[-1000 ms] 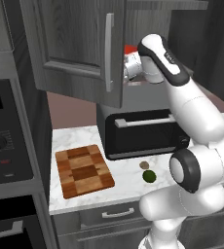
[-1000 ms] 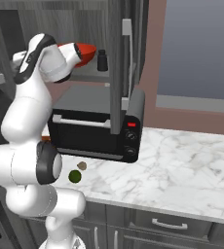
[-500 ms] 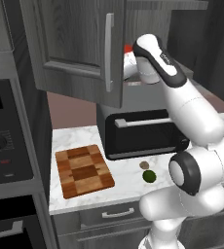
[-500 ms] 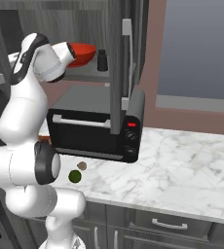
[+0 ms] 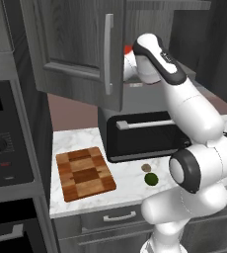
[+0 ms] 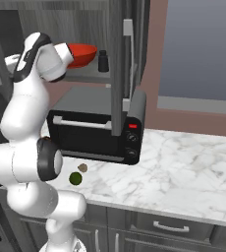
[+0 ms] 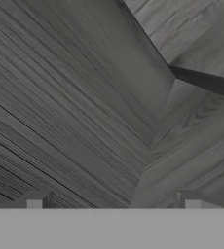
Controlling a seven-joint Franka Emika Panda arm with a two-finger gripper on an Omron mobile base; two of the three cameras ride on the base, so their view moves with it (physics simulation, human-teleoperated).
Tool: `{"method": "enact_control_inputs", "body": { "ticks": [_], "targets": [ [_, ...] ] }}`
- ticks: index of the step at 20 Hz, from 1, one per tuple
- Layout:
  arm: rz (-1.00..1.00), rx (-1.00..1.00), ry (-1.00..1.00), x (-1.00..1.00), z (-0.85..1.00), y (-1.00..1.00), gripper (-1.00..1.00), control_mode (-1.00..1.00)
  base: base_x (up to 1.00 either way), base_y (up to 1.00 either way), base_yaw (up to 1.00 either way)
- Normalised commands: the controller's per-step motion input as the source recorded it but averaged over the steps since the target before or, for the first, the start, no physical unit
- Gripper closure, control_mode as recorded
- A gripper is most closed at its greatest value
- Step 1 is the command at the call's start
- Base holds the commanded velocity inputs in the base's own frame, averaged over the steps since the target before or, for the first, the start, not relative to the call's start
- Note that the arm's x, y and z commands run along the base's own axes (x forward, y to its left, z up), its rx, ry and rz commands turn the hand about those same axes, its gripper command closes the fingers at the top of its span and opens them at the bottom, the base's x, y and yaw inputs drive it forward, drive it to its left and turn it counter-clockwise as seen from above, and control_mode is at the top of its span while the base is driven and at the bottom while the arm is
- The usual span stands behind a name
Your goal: Open the cabinet. Place the bowl and condiment on the counter. Then place the lime and garlic on the cutting board.
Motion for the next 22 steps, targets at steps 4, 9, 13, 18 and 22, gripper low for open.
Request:
{"method": "enact_control_inputs", "body": {
  "ticks": [4,9,13,18,22],
  "targets": [
    [0.13,0.00,0.00,-0.13,-0.01,0.16,-1.00,-1.00,0.00,0.00,0.00],
    [0.04,0.00,-0.10,-0.25,0.00,0.22,-1.00,-1.00,0.00,0.00,0.00],
    [0.00,0.00,-0.15,-0.30,0.00,0.17,-1.00,-1.00,0.00,0.00,0.00],
    [0.00,0.00,-0.18,-0.30,0.00,0.17,-1.00,-1.00,0.00,0.00,0.00],
    [0.00,0.00,-0.16,-0.24,0.00,0.24,-1.00,-1.00,0.00,0.00,0.00]
  ]
}}
